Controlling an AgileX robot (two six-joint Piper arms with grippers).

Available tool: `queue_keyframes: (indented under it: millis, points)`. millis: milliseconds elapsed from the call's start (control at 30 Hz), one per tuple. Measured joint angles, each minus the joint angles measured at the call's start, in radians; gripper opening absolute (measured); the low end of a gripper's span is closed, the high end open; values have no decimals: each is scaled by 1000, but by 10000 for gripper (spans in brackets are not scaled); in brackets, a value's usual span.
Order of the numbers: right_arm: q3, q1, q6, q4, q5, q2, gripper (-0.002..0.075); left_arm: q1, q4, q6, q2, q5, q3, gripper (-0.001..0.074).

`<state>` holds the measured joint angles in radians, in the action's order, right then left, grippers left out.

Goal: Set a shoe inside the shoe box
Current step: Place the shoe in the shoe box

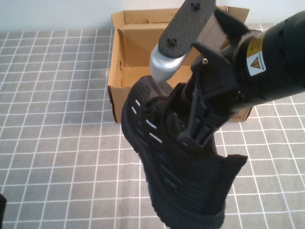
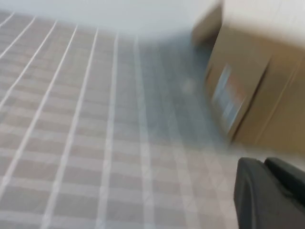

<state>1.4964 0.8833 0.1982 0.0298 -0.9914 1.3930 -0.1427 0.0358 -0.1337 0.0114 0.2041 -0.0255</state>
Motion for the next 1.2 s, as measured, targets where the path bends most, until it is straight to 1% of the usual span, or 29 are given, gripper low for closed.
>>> queue_keyframes:
  millis: [167, 333, 433, 600, 667, 767, 900, 1067, 1167, 1200]
  points:
    - [14, 0, -58, 0, 16, 0, -6, 0, 81, -66, 0, -188, 0, -1]
    - [61, 0, -121, 17, 11, 19, -6, 0, 89, -137, 0, -257, 0, -1]
    - [111, 0, -172, 42, -37, 55, -6, -17, 92, -157, -6, -139, 64, -1]
    - [211, 0, -209, 91, -140, 134, -7, -39, 83, -106, -144, 128, 285, -1]
    - [251, 0, -211, 106, -163, 162, -7, -40, 83, -51, -226, 218, 376, -1]
    - [300, 0, -211, 129, -196, 200, -7, -40, 101, 46, -347, 299, 487, -1]
    - [346, -31, -211, 134, -217, 231, -7, -40, 198, 278, -515, 367, 613, -1]
    - [399, -125, -211, 94, -227, 263, -7, -40, 464, 623, -728, 412, 736, -1]
    - [423, -194, -211, 46, -238, 285, -7, -58, 620, 800, -845, 416, 800, -1]
    - [432, -213, -211, 35, -244, 290, -7, -67, 650, 834, -885, 414, 824, -1]
